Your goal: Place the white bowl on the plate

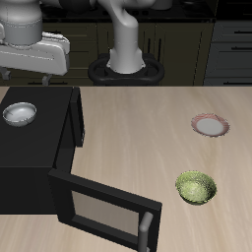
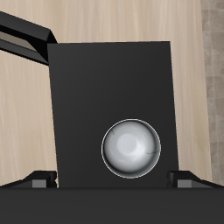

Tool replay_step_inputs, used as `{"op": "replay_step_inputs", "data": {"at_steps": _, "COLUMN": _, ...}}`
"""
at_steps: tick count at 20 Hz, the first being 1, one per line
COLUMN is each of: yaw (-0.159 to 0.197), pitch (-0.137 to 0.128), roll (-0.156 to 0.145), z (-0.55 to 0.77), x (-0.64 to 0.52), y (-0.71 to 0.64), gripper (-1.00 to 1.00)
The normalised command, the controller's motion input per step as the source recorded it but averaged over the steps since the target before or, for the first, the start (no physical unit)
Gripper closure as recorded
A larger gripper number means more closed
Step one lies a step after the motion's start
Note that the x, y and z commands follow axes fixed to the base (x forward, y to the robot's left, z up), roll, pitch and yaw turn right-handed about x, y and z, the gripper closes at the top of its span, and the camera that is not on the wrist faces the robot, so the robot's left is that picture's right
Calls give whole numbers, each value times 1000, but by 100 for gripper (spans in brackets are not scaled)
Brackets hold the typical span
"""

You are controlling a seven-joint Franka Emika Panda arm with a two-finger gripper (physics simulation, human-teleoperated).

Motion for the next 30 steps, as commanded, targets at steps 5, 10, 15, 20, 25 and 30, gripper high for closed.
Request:
{"op": "replay_step_inputs", "data": {"at_steps": 5, "yaw": -25, "pitch": 27, "roll": -3, "z": -326, "x": 47, "y": 9, "gripper": -100}}
{"op": "replay_step_inputs", "data": {"at_steps": 10, "yaw": -5, "pitch": 33, "roll": -4, "z": -365, "x": 51, "y": -7, "gripper": -100}}
{"op": "replay_step_inputs", "data": {"at_steps": 15, "yaw": -34, "pitch": 40, "roll": 20, "z": -263, "x": -34, "y": 11, "gripper": -100}}
{"op": "replay_step_inputs", "data": {"at_steps": 20, "yaw": -20, "pitch": 13, "roll": 4, "z": -173, "x": -75, "y": -7, "gripper": -100}}
{"op": "replay_step_inputs", "data": {"at_steps": 25, "yaw": -30, "pitch": 36, "roll": 19, "z": -229, "x": -115, "y": 4, "gripper": -100}}
{"op": "replay_step_inputs", "data": {"at_steps": 30, "yaw": -9, "pitch": 30, "roll": 14, "z": -239, "x": -86, "y": 40, "gripper": -100}}
